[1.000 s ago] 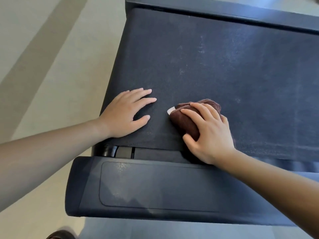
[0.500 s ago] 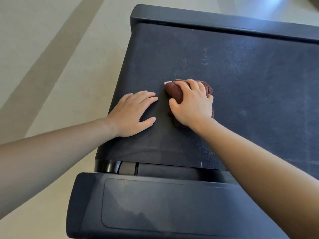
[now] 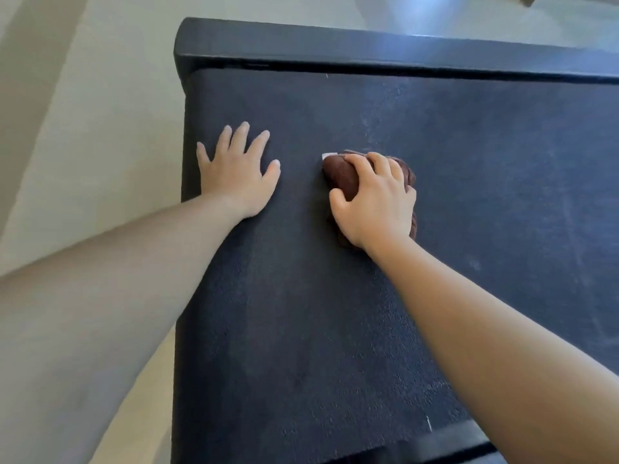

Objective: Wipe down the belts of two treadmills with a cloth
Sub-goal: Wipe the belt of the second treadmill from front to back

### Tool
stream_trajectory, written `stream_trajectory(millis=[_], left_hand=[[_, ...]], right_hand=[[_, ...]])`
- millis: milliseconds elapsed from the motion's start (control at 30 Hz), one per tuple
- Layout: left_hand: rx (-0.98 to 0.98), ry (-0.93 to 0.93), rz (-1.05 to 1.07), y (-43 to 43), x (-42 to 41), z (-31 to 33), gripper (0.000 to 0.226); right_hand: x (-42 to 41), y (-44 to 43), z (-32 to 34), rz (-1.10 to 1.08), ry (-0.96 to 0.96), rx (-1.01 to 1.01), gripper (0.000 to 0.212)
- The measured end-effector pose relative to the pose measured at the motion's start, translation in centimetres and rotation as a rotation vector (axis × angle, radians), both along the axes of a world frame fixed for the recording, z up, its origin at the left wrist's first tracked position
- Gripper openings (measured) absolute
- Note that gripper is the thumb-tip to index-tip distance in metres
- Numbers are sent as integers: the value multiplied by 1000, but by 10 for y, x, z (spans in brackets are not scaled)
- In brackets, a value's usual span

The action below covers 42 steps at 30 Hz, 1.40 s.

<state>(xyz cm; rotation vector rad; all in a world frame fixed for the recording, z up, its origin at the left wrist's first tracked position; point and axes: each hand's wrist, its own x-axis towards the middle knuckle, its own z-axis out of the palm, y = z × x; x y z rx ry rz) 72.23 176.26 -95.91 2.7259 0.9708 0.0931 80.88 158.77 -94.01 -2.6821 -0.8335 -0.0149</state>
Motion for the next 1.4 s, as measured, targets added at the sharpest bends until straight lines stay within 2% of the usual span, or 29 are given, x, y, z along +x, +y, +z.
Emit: stream_trajectory(millis=[200, 867, 1000, 1167, 1267, 1400], left_hand=[[13, -65, 26, -1, -1, -1, 55], [91, 1, 93, -3, 4, -2, 58], [91, 10, 87, -2, 4, -3, 59], [108, 1, 87, -1, 5, -4, 60], [116, -8, 84, -1, 4, -5, 60], [92, -20, 87, -1, 3, -4, 57]], right_hand=[[5, 8, 3, -15, 16, -23, 52], [143, 139, 3, 18, 27, 15, 55], [130, 124, 4, 111, 48, -8, 56], [72, 67, 0, 247, 15, 10, 57], [45, 35, -6, 240, -15, 39, 60], [47, 42, -3, 199, -1, 39, 56]])
